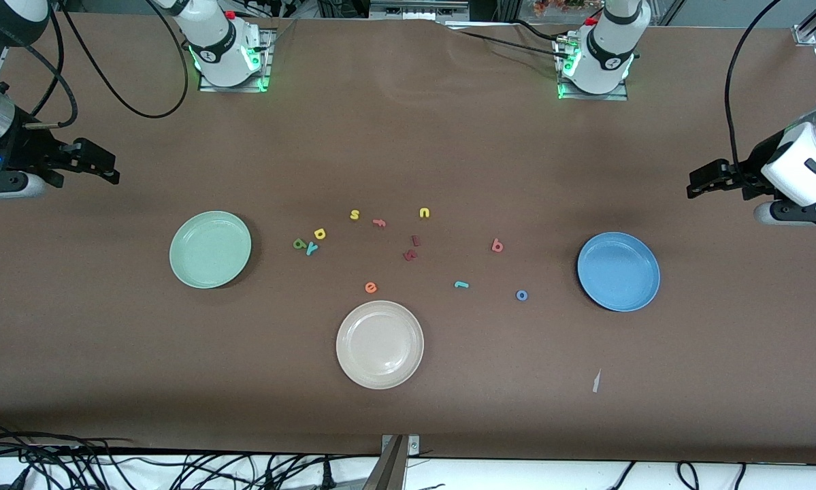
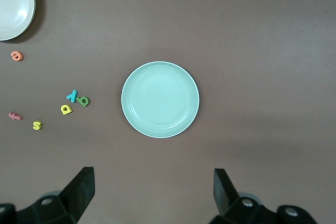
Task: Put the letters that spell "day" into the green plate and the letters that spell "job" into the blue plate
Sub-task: 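Move the right gripper over the letters, the left over the pink q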
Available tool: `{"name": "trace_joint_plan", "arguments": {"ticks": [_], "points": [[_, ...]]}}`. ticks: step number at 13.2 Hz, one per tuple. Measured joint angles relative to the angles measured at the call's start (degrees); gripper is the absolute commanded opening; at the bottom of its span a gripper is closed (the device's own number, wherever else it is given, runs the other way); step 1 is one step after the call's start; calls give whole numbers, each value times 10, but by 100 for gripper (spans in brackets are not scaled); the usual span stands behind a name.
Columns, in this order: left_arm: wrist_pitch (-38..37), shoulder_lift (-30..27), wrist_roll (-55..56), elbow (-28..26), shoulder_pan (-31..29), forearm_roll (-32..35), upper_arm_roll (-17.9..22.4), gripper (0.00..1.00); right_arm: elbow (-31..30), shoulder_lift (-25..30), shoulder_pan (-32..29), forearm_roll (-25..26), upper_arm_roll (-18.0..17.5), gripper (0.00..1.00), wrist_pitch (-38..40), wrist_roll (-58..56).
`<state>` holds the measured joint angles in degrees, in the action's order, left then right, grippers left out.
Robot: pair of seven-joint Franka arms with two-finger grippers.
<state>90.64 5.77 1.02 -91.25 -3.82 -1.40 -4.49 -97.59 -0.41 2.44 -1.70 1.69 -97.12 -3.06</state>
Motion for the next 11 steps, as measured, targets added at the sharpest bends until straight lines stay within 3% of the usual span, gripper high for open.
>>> {"name": "trace_joint_plan", "arguments": {"ticks": [5,8,11], "points": [[8,55,-1,1,24,-1,-7,100,0,-2,8,0,-6,100,0,7],[56,140,1,25,69,-14,-9,100,-8,-11,34,-1,-8,100,-16,44],[118,183,2,28,101,-52,-10,100,-38,-22,74,-1,-10,100,-77,117]]}}
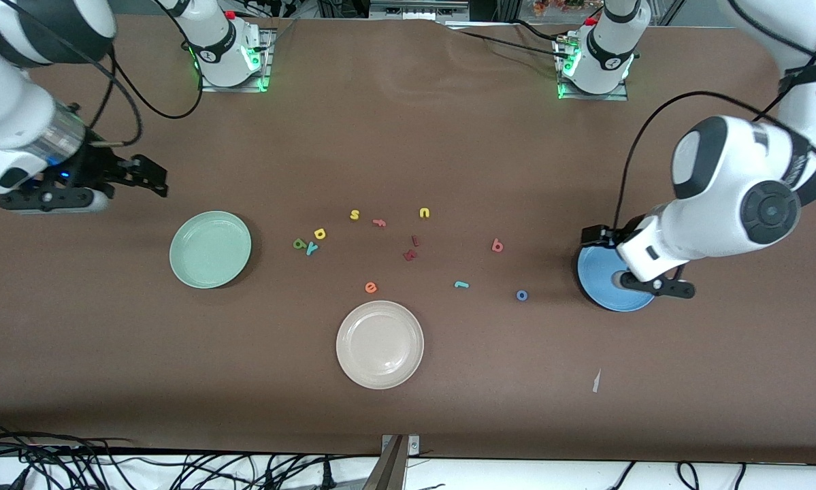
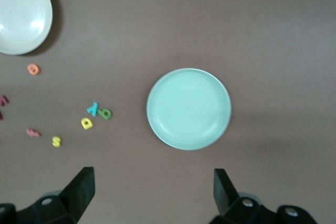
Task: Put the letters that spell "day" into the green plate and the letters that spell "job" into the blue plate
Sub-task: 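Move the right gripper over the letters, the left over the pink q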
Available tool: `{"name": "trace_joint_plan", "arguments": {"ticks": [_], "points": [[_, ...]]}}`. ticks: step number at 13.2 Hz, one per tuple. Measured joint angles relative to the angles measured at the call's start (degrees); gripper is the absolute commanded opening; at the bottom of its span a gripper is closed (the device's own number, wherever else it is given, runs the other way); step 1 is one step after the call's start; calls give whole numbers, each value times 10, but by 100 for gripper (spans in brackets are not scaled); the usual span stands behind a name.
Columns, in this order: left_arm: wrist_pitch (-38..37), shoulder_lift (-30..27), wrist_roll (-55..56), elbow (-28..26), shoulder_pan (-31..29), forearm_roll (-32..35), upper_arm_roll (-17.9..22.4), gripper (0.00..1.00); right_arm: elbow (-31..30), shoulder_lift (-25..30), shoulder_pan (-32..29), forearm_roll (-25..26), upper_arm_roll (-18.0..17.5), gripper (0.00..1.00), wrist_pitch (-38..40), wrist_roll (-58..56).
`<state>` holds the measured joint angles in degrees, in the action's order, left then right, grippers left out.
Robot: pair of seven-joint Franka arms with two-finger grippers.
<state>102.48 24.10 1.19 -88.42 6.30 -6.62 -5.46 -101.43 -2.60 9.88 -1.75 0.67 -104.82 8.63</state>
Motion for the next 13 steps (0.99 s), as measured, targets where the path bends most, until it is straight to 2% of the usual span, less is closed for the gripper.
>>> {"name": "trace_joint_plan", "arguments": {"ticks": [3,6,9,11,13], "points": [[73,33,31,-11,47,0,-1,100,-22,-22,42,0,-2,100,-46,74],[212,53,105,-85,101,25,-1,100,-39,-60,80,1,-2,100,-107,153],[271,71,168,-139,137,77,-1,97,-75,-92,101,1,-2,100,-188,215],[328,80,185,-173,148,82,-1,93,-103,-106,105,1,-2,100,-232,252],[355,86,187,-191,151,82,-1,89,-120,-124,114,1,-4,100,-260,299]]}}
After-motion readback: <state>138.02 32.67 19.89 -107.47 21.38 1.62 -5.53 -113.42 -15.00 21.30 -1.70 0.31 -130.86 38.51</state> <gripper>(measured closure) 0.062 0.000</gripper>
